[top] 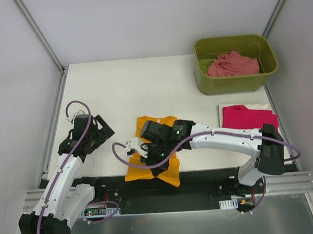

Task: Fold and stack the t-shirts
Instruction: Grab one side of the 2/3 rectangular tshirt with right arm, then fold the long partially folded tshirt into a neat square

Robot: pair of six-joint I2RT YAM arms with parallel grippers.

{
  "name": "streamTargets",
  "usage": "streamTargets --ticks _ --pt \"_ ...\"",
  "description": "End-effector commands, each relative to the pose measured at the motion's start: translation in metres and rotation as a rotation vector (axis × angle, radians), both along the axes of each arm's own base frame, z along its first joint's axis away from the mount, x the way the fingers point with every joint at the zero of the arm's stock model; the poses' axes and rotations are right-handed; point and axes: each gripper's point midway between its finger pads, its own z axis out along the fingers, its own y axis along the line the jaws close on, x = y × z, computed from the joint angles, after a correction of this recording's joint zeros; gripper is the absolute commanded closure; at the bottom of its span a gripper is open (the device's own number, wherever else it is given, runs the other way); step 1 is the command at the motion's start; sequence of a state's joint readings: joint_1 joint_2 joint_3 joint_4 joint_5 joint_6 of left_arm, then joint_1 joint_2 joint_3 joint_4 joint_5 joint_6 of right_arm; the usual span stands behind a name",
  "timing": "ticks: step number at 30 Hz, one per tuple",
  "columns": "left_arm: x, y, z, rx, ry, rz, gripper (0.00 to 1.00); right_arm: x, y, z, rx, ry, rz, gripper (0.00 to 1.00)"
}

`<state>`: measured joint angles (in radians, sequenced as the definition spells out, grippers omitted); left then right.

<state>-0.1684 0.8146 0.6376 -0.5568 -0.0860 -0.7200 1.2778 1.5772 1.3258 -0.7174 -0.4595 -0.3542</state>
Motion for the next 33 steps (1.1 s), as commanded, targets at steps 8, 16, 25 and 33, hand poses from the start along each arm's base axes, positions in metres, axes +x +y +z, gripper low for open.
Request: streamTargets --ticks 8,16,25,33 --pt "0.011 -0.016 0.021 -0.082 -0.056 -0.039 0.01 0.078 -0.021 0.056 0.054 -0.013 -0.162 0.99" --pt "0.016 -0.023 0.018 -0.098 -0.031 -0.081 0.01 0.141 -0.018 0.062 0.083 -0.07 -0.176 0.98" --pt "0.024 -0.033 0.008 -0.112 0.027 -0.135 0.01 0.22 -0.011 0.044 0.086 -0.035 -0.235 0.96" --pt "0.029 -0.035 0.002 -0.114 0.057 -0.145 0.01 0.274 -0.015 -0.001 0.043 0.054 -0.317 0.79"
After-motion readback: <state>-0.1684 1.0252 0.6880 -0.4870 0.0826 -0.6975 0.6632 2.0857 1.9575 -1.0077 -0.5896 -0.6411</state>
